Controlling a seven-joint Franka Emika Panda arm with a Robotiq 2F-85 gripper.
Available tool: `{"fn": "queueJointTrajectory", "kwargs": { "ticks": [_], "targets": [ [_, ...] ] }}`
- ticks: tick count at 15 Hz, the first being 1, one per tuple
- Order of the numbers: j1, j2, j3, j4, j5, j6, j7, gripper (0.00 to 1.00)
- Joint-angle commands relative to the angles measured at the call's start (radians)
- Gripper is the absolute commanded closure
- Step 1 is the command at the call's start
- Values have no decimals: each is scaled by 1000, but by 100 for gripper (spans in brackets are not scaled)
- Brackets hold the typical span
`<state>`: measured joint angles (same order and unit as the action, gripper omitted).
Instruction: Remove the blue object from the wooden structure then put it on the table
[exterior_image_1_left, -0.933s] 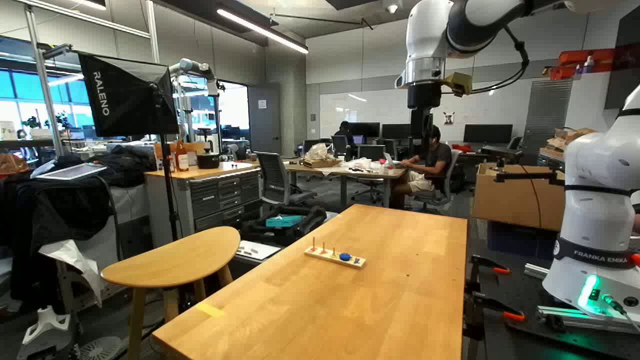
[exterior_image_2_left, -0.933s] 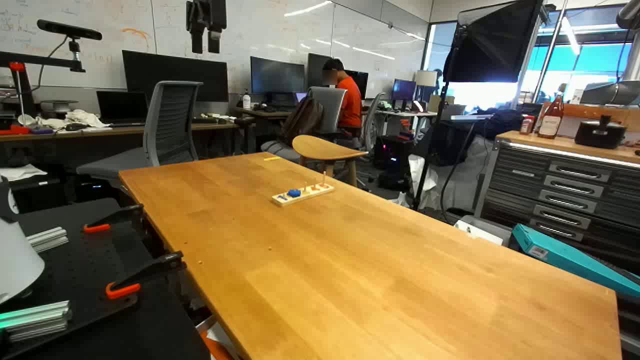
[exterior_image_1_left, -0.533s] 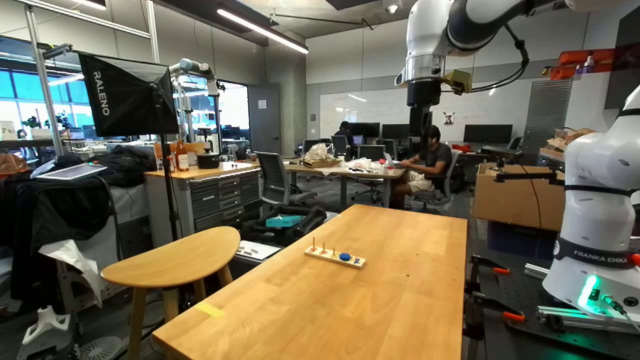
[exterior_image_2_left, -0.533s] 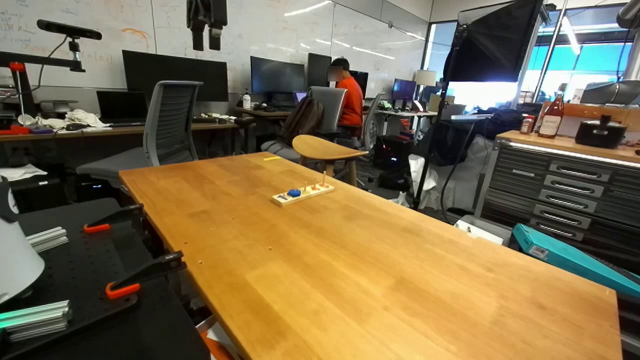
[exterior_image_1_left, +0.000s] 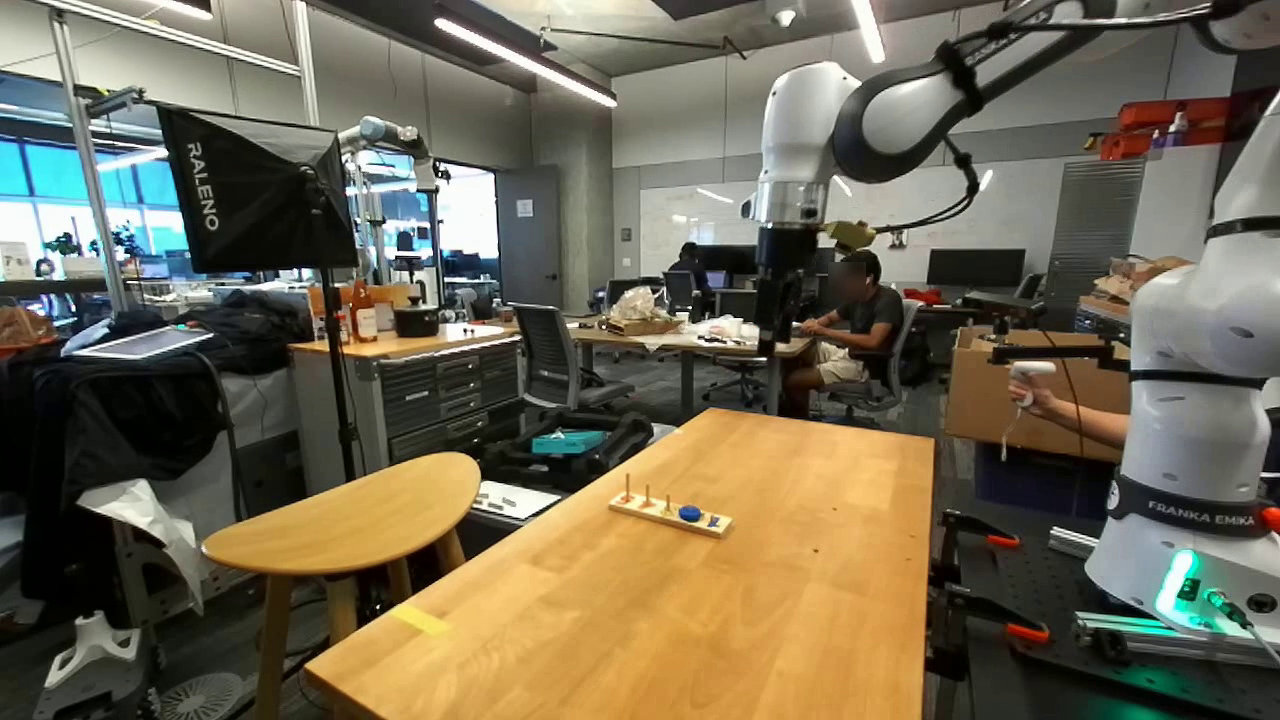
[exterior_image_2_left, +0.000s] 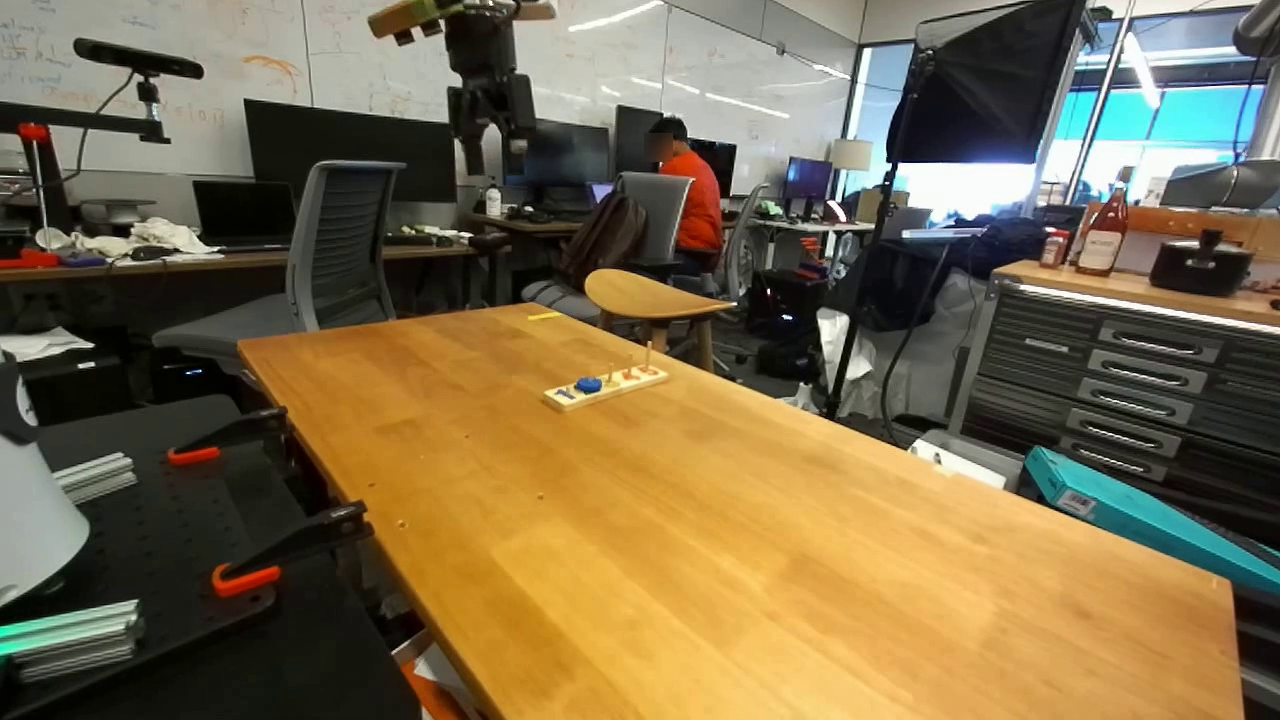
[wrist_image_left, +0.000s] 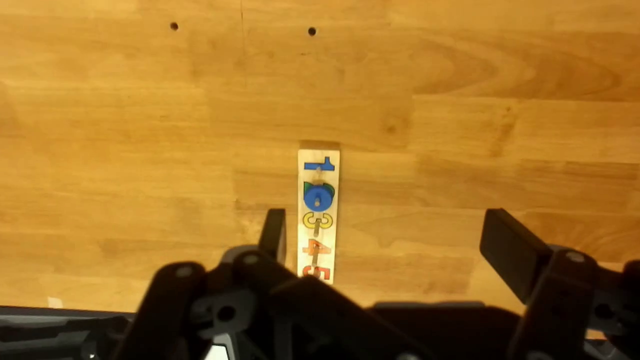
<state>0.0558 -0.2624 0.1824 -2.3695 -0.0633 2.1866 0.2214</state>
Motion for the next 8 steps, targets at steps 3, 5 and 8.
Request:
{"fn": "queueJointTrajectory", "kwargs": {
  "ticks": [3,5,8],
  "targets": [
    [-11,393,-34,236,-131,105,77,0],
    [5,509,-67,306,-150,123,98,0],
    [29,641,-106,376,-123,154,104,0]
  ]
}}
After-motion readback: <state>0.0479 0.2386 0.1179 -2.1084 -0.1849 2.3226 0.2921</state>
